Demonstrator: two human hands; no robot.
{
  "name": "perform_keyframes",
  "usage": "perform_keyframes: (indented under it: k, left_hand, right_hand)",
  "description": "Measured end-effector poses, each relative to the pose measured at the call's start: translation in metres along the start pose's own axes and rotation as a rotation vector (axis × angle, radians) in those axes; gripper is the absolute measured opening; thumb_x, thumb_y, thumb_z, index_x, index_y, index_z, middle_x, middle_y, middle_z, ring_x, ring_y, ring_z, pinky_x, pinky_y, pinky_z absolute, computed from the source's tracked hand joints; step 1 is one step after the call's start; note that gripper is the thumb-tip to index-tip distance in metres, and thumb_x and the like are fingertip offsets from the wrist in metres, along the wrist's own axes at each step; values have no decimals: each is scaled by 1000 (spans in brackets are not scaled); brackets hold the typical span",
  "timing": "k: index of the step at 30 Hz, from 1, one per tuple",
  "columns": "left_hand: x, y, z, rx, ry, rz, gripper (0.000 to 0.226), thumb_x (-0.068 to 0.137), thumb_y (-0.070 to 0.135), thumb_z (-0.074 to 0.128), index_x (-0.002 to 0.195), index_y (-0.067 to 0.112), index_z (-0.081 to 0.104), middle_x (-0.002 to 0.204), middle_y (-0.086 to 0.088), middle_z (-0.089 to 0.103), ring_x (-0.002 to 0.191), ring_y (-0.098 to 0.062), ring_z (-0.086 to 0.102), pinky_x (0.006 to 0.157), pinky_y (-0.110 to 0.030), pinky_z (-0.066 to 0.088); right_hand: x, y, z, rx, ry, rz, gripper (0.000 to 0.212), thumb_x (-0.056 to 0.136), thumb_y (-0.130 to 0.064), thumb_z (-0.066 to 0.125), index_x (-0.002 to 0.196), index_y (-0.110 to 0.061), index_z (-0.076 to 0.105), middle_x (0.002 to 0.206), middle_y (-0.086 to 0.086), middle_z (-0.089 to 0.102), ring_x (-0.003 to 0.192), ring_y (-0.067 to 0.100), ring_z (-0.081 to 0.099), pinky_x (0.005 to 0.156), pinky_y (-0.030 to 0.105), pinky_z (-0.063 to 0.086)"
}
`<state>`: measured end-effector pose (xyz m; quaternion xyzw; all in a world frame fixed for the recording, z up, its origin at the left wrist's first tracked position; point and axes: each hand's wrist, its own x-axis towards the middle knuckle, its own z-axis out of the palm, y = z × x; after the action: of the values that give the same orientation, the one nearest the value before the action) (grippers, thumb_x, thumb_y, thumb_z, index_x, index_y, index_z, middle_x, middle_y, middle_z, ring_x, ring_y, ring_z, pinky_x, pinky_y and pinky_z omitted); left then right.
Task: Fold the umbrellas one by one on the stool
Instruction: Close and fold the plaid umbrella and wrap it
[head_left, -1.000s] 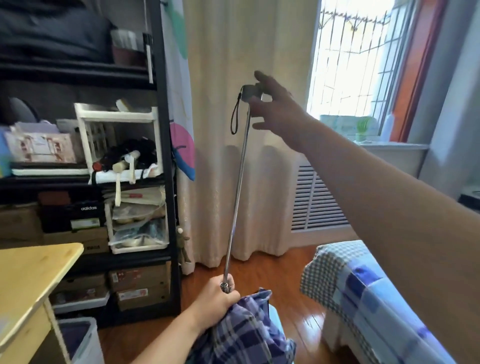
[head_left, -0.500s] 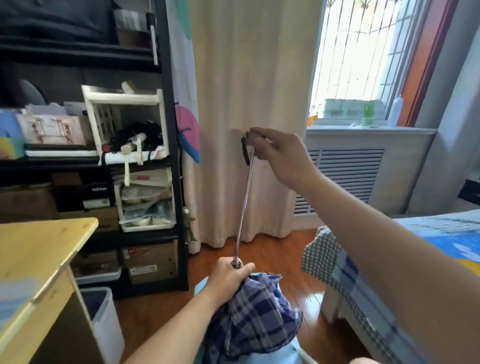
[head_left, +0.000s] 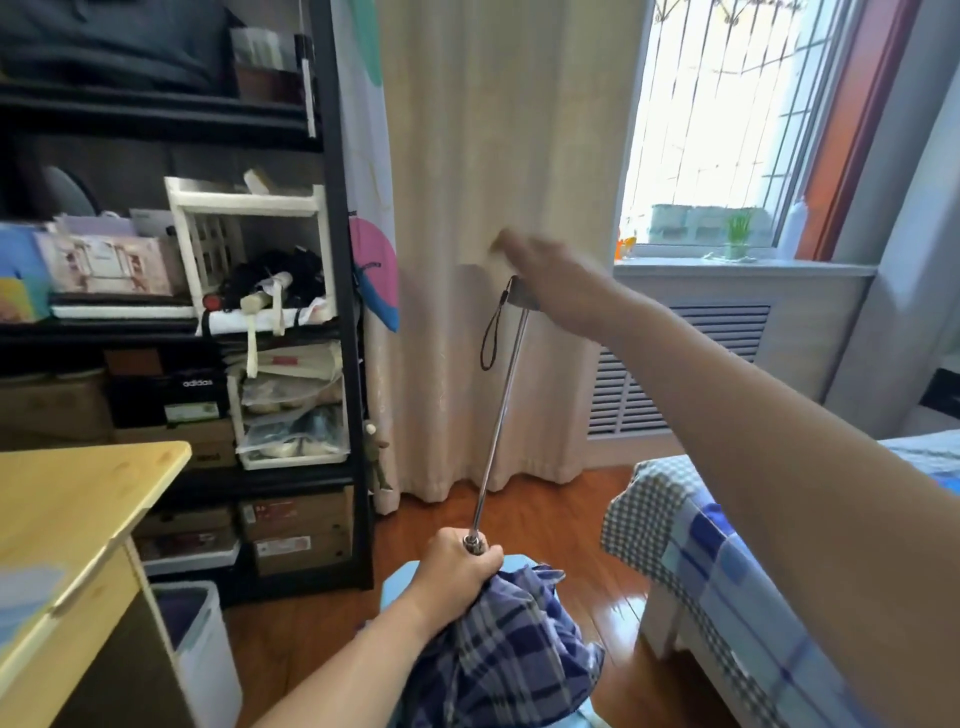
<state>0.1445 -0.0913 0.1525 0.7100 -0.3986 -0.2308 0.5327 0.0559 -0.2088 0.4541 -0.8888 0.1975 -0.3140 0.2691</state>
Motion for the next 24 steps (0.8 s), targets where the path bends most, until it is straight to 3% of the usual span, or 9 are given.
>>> perform_keyframes:
  k: [3,5,8,12,15,17,19,21,24]
  left_hand:
    - [-1,0,-4,-9,-23,-21,40,86,8,70,56,10,44,57,0,38,58,-12,34,58,-29,31]
    - [-2,0,-6,9,-27,-32,37,87,9,71,58,12,48,57,1,40,56,-11,35,57,-25,32]
    - [-3,7,-3,10,-25,-16,38,87,7,69,58,11,46,57,1,38,56,-10,33,57,-26,31]
    - [-3,3,-3,34,-42,-26,37,86,7,68,58,12,45,57,2,37,56,-11,32,57,-28,29]
    - [-4,15,-7,21,-55,-4,34,88,11,69,59,9,51,59,0,42,57,-10,36,57,-24,32]
    - [-7,16,-7,40,-40,-9,38,88,11,69,59,-2,49,59,-2,42,56,-9,36,55,-21,30]
    - [-10,15,-8,60,-28,-18,41,88,12,69,61,-8,46,59,-4,40,55,-9,35,54,-23,28]
    - [-10,19,-3,89,-28,-42,41,90,16,69,62,-4,46,58,-3,41,54,-10,35,55,-24,30]
    - [-12,18,3,118,5,-79,33,92,18,69,70,23,45,71,5,56,64,-6,50,64,-16,42]
  right_hand:
    - [3,-5,12,29,-176,82,50,107,-55,38,103,-21,75,105,0,77,89,16,68,78,28,45]
    - [6,-21,-1,-91,-202,44,52,106,-57,37,110,-20,74,105,-4,77,95,17,68,85,29,49]
    - [16,-26,-1,22,-184,75,61,106,-61,34,120,-14,70,117,2,72,99,19,66,91,32,51]
    - [-31,28,83,-231,-608,183,94,89,-88,21,137,-18,63,139,2,63,128,22,57,112,42,44]
    - [-34,48,101,-123,-487,269,120,65,-105,16,144,-25,58,140,0,62,126,24,58,108,47,49]
    - [-35,51,106,-97,-511,283,130,53,-111,13,138,-27,63,135,-2,65,123,23,60,109,48,48]
    - [-49,56,118,-78,-501,274,126,55,-110,10,130,-28,68,127,-2,70,117,21,63,108,46,48]
    - [-69,65,134,-134,-523,270,108,74,-101,13,121,-24,72,119,2,71,111,22,64,105,43,48]
    - [-87,82,156,-116,-524,321,84,95,-81,23,100,-15,75,101,8,72,99,26,66,92,38,51]
